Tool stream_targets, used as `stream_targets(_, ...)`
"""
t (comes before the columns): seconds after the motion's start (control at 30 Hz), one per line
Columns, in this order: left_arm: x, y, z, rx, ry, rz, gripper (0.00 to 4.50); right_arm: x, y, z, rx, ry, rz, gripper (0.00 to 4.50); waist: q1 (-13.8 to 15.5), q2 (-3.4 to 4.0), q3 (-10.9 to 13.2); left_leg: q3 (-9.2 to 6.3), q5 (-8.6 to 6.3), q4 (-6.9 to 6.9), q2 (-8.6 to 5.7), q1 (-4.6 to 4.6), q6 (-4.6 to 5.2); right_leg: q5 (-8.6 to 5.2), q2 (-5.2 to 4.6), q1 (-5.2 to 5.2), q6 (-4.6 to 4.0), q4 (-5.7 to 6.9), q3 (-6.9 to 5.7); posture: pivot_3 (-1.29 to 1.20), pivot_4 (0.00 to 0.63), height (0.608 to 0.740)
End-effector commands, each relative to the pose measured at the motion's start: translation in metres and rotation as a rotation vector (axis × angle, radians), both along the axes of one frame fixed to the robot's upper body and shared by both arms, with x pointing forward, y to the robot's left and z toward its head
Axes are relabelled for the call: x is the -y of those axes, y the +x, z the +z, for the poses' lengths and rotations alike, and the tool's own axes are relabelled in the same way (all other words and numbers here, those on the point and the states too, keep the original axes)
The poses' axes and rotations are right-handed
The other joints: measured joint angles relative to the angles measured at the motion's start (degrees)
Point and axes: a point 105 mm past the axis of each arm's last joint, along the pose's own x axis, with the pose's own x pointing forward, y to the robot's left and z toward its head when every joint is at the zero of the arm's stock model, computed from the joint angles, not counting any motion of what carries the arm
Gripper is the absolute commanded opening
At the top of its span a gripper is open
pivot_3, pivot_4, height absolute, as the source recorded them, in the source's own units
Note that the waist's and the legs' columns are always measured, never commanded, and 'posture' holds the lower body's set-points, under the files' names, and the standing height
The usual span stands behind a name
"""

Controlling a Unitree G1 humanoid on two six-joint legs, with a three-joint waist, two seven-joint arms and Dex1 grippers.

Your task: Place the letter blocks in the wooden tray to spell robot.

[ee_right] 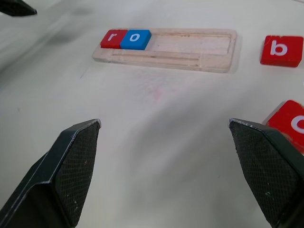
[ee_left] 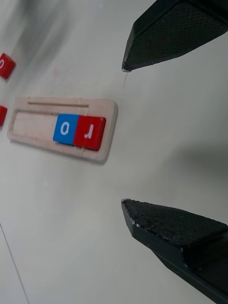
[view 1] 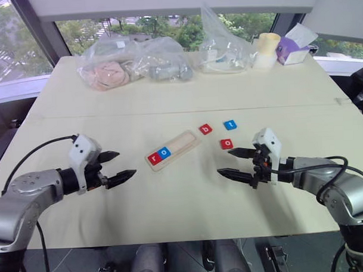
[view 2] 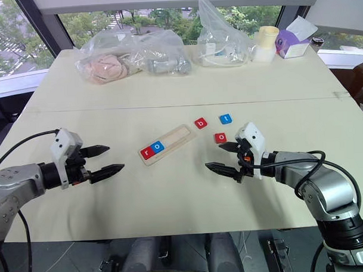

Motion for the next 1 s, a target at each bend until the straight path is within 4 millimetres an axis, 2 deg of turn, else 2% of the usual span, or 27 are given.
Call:
stream_targets(0.03,0.015,0.014,-0.013,0.044,0.074,-0.033,4.5,-0.004,0.001,0.009,0.051,0.014,-0.001,4.43,0.13,0.0,-0.01,-0.01,0.0,0.02,-0.03,0.01,0.0,0.0,0.0,0.05,0.0,0.0,-0.01,0.0,0.15,0.739)
stream_targets(0.23,0.03,0.042,-0.029,0.147,0.122,-0.005,4.5,-0.005,-0.003,0.008,0.058,0.032,-0.038,4.43,-0.08,-0.03,-0.02,-0.01,0.01,0.12,-0.04,0.03,0.01,0.01,0.0,0.1,0.02,0.04,-0.01,0.0,0.15,0.739)
stream_targets(0.33,0.033,0.048,-0.036,0.162,0.123,0.011,4.5,-0.003,-0.004,0.007,0.062,0.035,-0.061,4.43,-0.08,-0.04,-0.04,-0.01,0.01,0.13,-0.04,0.03,0.02,0.02,0.0,0.11,0.03,0.06,0.0,0.0,0.15,0.739)
stream_targets(0.67,0.048,0.036,-0.048,0.134,0.102,-0.086,4.5,-0.005,-0.007,0.007,0.061,0.039,-0.072,4.43,-0.08,-0.03,-0.04,-0.09,0.0,0.51,0.04,0.03,0.01,0.01,-0.01,0.15,0.02,0.3,-0.01,0.0,0.15,0.739)
stream_targets(0.8,0.043,0.041,-0.065,0.118,0.165,-0.04,4.5,-0.006,-0.005,0.007,0.061,0.042,-0.07,4.43,-0.03,0.0,-0.06,-0.16,0.0,0.55,0.04,0.04,0.01,0.01,-0.01,0.16,0.02,0.37,-0.01,0.0,0.15,0.739)
stream_targets(1.0,0.046,0.049,-0.075,0.096,0.172,-0.01,4.5,-0.007,-0.003,0.007,0.064,0.041,-0.068,4.43,0.11,0.02,-0.12,-0.25,-0.01,0.71,0.03,0.14,-0.01,-0.03,-0.09,0.27,0.08,0.53,-0.02,0.0,0.15,0.739)
